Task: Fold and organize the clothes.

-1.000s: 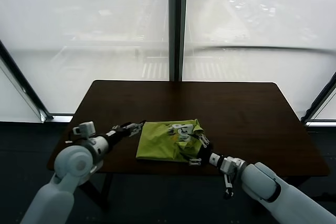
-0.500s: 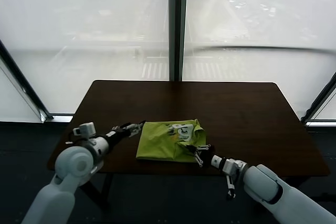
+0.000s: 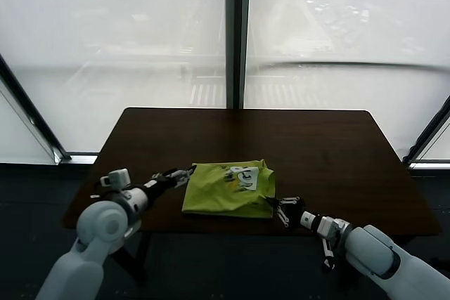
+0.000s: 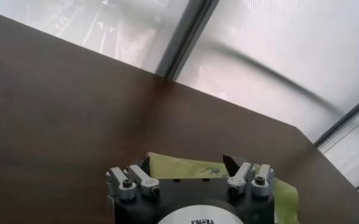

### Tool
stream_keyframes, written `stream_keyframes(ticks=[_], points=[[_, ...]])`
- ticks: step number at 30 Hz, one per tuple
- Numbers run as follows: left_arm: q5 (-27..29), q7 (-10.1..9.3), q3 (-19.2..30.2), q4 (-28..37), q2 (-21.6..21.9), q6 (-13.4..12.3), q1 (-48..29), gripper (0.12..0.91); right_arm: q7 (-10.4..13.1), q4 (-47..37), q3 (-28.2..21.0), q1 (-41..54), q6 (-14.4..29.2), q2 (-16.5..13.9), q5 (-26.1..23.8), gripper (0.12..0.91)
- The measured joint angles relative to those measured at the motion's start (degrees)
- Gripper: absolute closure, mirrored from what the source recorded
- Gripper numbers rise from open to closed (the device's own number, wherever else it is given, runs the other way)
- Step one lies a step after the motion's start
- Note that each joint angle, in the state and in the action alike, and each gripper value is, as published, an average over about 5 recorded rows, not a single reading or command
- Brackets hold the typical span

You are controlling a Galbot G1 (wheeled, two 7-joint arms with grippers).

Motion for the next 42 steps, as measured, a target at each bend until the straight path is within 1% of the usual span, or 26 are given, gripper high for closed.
stream_keyframes(ticks=[2, 3, 5, 6, 9, 10, 12, 15, 17, 20, 22, 24, 29, 31, 33, 35, 37, 39, 42], points=[[0.03, 0.10, -0.29, -0.02, 0.09, -0.03, 0.17, 0.123, -0.02, 0.01, 0.23, -0.26, 0.51, -0.79, 0.66, 0.698], [0.03, 0.14, -0.40, -0.03, 0.14, -0.04, 0.21, 0.123, -0.02, 0.08, 0.42, -0.46, 0.82, -1.21, 1.12, 0.623], [0.02, 0.23, -0.57, -0.04, 0.27, -0.04, 0.23, 0.123, -0.01, 0.35, 0.94, -0.99, 1.51, -2.00, 2.26, 0.510], [0.01, 0.26, -0.63, -0.05, 0.35, -0.04, 0.22, 0.123, 0.08, 0.57, 1.26, -1.33, 1.82, -2.33, 2.99, 0.434], [-0.06, 0.34, -0.82, -0.07, 0.63, -0.05, 0.17, 0.123, 0.86, 1.20, 2.41, -2.24, 1.77, -2.70, 6.24, 0.256], [-0.08, 0.37, -0.91, -0.07, 0.71, -0.06, 0.17, 0.123, 1.26, 1.32, 2.89, -2.41, 1.36, -2.56, 7.77, 0.210], [-0.08, 0.43, -1.09, -0.08, 0.84, -0.09, 0.22, 0.123, 2.15, 1.35, 3.82, -2.48, 0.21, -1.91, 11.19, 0.146], [0.05, 0.49, -1.22, -0.10, 1.09, -0.14, 0.39, 0.123, 4.01, 0.94, 4.79, -2.32, -1.27, -0.27, 16.34, 0.122], [0.41, 0.62, -1.19, -0.08, 1.38, -0.19, 0.43, 0.123, 5.57, 0.46, 5.35, -2.37, -1.44, 0.99, 19.38, 0.119], [0.49, 1.17, -0.76, 0.37, 2.19, -0.17, 0.09, 0.123, 8.08, -0.18, 6.68, -3.11, 0.41, 2.97, 22.54, 0.118], [-0.62, 1.43, -0.16, 1.03, 3.16, 0.10, -0.43, 0.123, 9.68, -0.56, 8.01, -4.21, 3.58, 4.45, 23.55, 0.118], [-2.66, 1.26, 0.60, 1.89, 4.57, 0.78, -1.15, 0.123, 10.71, -0.93, 9.79, -5.98, 8.18, 6.10, 23.72, 0.118], [-9.32, 0.68, 3.09, 4.37, 9.12, 2.97, -3.61, 0.123, 11.00, -0.98, 16.42, -13.04, 19.77, 10.91, 21.35, 0.118], [-11.52, 1.15, 4.21, 5.53, 11.10, 3.13, -4.71, 0.123, 11.11, -0.65, 19.64, -16.67, 23.19, 12.91, 20.02, 0.118], [-12.74, 1.93, 5.26, 6.72, 12.75, 3.13, -5.57, 0.123, 11.63, -0.15, 22.76, -20.46, 25.00, 14.60, 18.93, 0.118], [-13.17, 2.73, 6.03, 7.57, 13.77, 3.14, -5.97, 0.123, 12.70, 0.50, 25.25, -23.92, 24.88, 15.73, 18.61, 0.118], [-13.25, 3.32, 6.45, 7.95, 14.25, 3.15, -5.98, 0.123, 14.17, 1.49, 26.73, -26.75, 22.80, 16.24, 19.55, 0.118], [-12.92, 3.71, 6.59, 7.99, 14.37, 3.17, -5.71, 0.123, 15.39, 2.82, 27.31, -28.59, 18.78, 16.50, 21.72, 0.118], [-12.41, 3.78, 6.31, 7.65, 14.21, 3.18, -5.01, 0.123, 15.87, 4.76, 26.94, -28.98, 9.81, 17.26, 26.90, 0.118]])
